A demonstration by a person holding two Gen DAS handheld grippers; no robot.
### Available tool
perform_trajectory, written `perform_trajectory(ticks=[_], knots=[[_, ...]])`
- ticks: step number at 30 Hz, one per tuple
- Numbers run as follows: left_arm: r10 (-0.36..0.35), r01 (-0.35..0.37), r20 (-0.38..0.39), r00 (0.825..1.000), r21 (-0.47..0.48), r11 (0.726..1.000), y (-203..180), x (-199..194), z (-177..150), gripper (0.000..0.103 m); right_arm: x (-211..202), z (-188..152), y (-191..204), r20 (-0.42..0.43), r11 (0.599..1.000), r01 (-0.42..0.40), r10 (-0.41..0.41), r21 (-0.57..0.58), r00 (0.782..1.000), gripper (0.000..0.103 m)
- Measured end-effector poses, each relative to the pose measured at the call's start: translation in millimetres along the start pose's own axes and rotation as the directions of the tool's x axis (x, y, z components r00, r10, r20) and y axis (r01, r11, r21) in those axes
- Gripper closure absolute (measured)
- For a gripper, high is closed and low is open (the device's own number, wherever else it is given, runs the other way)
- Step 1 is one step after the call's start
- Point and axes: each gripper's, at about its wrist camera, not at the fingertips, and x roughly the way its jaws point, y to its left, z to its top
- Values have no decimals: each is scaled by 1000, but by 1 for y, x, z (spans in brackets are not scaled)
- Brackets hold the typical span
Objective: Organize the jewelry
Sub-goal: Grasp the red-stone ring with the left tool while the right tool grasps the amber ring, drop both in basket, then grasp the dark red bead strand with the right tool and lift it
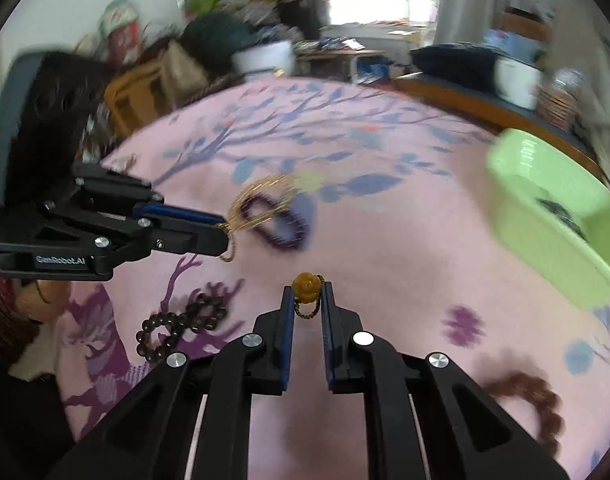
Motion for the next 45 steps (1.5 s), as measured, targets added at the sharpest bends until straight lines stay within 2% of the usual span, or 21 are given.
perform_trajectory(ticks=[2,4,7,11,15,17,18,19,21,23,25,30,35,39,43,45], knots=[[-16,17,-8,1000,27,999,-10,6,16,96,-20,2,-19,36,999,34,-35,35,999,103],[-28,29,-8,1000,72,997,-23,13,36,96,-45,5,-48,78,992,100,-107,82,991,103],[-52,52,-5,999,124,991,-45,29,77,96,-71,10,-93,119,973,130,-155,190,981,103],[-71,71,-1,997,150,986,-70,55,131,96,-84,15,-134,136,949,170,-211,266,968,103],[-78,82,-28,997,140,987,-81,81,166,96,-84,19,-156,137,936,166,-217,310,967,103],[-60,68,-65,996,128,989,-84,96,175,88,-81,22,-166,143,934,130,-186,333,972,103],[-50,60,-95,994,109,992,-83,106,179,63,-80,23,-171,150,931,117,-177,345,973,103],[-41,50,-109,993,85,995,-80,113,182,39,-79,23,-172,154,928,111,-175,355,972,96],[-20,24,-84,996,45,999,-72,120,186,36,-80,23,-185,182,906,86,-175,415,968,84],[-20,23,-97,995,21,1000,-65,123,188,36,-82,21,-189,204,896,55,-160,440,966,84],[-27,26,-88,996,-7,1000,-59,117,188,36,-90,17,-185,233,887,38,-162,459,959,84],[-6,6,42,999,16,1000,-50,62,175,36,-110,2,-164,285,880,-26,-126,474,950,84],[13,-13,152,988,1,1000,-22,-5,127,36,-116,-29,-139,301,866,-109,-50,488,952,84],[73,-69,142,987,-33,997,1,-29,84,36,-110,-57,-123,221,882,11,-130,471,966,84],[146,-137,136,980,-71,988,23,-43,49,36,-104,-86,-123,144,855,56,-152,516,978,84],[159,-143,142,977,-117,983,36,-51,35,36,-104,-91,-119,141,851,52,-146,522,979,84]])
